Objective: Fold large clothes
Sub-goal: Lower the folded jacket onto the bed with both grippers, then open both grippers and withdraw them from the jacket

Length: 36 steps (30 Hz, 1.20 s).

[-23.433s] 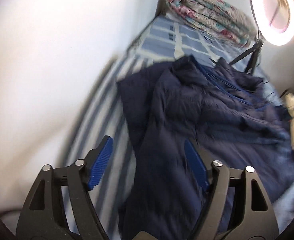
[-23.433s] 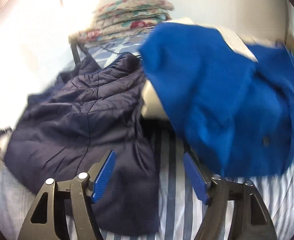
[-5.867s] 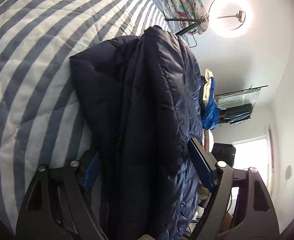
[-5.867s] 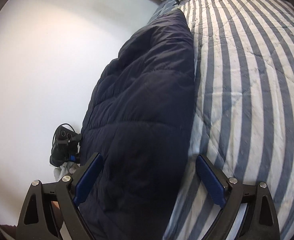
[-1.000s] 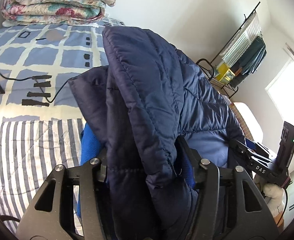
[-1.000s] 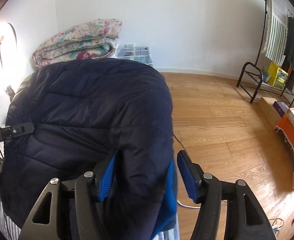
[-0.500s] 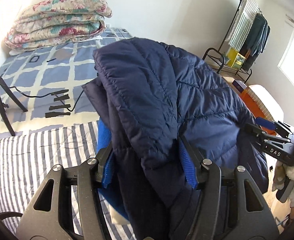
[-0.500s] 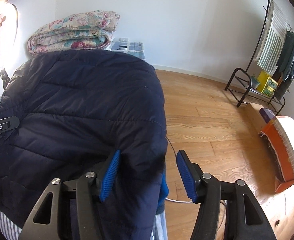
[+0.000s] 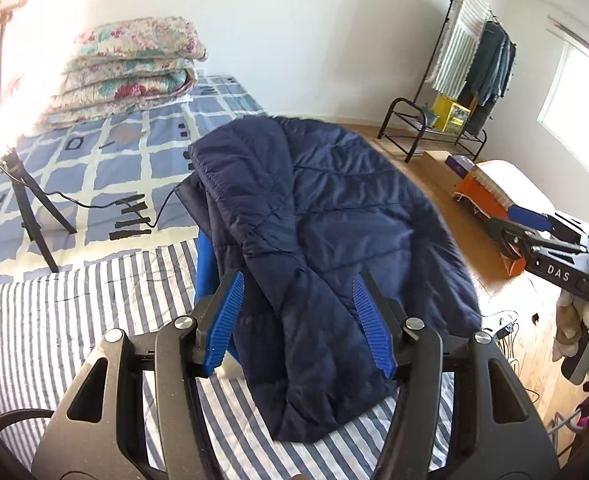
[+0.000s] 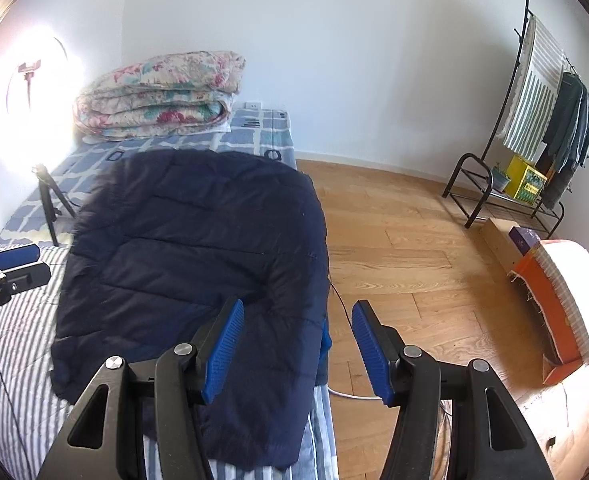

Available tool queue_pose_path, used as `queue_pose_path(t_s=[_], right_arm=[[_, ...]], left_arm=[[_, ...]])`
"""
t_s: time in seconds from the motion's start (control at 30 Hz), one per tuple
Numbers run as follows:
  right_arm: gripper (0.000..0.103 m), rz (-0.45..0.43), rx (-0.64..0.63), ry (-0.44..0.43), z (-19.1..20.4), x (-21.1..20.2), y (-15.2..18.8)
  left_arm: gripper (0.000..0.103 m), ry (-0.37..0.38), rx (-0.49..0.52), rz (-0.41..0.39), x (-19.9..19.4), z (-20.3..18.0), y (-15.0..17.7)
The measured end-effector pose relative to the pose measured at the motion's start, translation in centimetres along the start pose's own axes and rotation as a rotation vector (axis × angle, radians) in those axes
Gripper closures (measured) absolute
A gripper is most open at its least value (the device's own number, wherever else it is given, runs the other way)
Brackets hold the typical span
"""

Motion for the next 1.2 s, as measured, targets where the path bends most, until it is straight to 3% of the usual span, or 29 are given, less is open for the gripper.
queue_pose_path(t_s=[0.53,0.93,1.2], right_arm=[[0.046,-0.088,0.015,-0.054,2.3,-13.2,-3.7],[0.046,-0.175,0.050,-0.107,8.3,-27.7,-4.6],[0.044,-0.205,0.016,-0.118,12.5,-36.8,-2.5]], left_arm=[[0.043,0.042,0.013,-0.083,-15.0,-3.2,-2.0],[0.043,0.074,0.046,-0.177,-31.7,-4.4,-2.2],[0.043,0.019,0.081,-0.235,-43.8,-3.6,0.2]])
Point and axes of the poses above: each gripper's, at about its wrist camera, not at the fingertips, and x roughly the way its jaws point, z to its left, y to its underside, the point moved 8 cm from there along x, roughly the way its jaws point, and after that the axes turned 13 degrees about -z, right-handed, at the moved point
